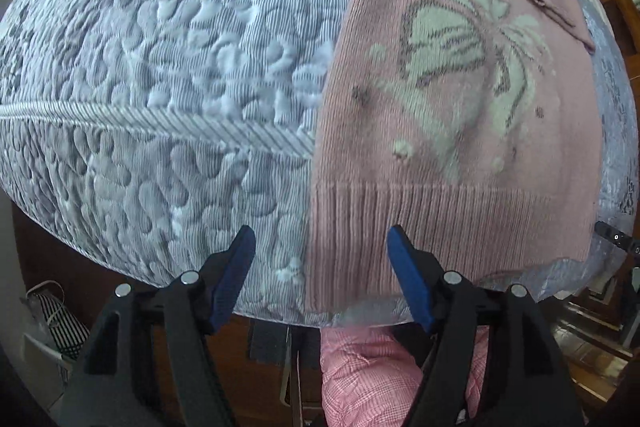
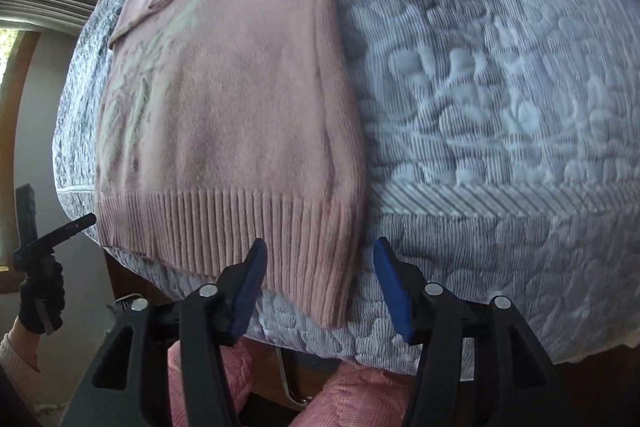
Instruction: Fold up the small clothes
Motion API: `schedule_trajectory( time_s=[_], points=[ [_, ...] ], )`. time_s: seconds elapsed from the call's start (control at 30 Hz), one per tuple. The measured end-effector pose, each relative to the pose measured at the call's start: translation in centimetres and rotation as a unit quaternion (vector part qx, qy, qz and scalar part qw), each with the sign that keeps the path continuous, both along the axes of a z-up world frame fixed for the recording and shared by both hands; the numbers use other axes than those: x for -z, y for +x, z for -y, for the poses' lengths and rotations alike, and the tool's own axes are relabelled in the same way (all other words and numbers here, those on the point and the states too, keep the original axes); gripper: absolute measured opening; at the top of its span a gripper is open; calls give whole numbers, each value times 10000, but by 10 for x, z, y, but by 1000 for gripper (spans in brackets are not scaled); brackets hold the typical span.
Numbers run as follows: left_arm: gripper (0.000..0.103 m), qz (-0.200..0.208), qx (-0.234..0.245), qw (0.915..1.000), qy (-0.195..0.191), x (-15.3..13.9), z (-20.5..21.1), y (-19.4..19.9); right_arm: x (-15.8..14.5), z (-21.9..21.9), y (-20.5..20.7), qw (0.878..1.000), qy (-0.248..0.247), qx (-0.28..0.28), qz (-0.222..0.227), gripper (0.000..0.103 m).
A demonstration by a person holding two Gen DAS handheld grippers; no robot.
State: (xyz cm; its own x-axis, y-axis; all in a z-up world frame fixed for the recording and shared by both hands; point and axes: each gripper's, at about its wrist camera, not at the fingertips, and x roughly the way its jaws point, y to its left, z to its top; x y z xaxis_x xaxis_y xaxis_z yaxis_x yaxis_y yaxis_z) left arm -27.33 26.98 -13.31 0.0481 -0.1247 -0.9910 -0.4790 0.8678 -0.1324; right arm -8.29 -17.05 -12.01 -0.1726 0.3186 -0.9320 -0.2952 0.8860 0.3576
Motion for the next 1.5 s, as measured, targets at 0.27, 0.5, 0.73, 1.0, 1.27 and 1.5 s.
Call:
schedule_trajectory(
  time_s=[0.27, 0.5, 0.73, 1.0, 1.27, 1.5],
  points=[
    [68, -142, -166, 9992, -339, 28, 1, -15, 16, -4, -13, 9998, -29, -105, -153, 52],
    [54, -134, -318, 9973, -647, 35, 5, -12, 24, -8, -16, 9990, 101, -130, -404, 16],
    [9, 120, -474, 9923, -1137, 28, -4, -16, 12, -5, -9, 9969, 560, 71, -546, 10],
    [7, 1010, -724, 9800, -1556, -14, -25, -6, -27, 7, 34, 9858, 1483, 665, -421, 10],
    [7, 1771, -802, 9705, -1427, -39, -38, 49, -44, -4, 86, 9791, 1848, 844, -72, 10],
    [7, 2058, -912, 9668, -1208, -29, -70, 106, -27, -22, 138, 9741, 1965, 1117, -2, 10]
  ],
)
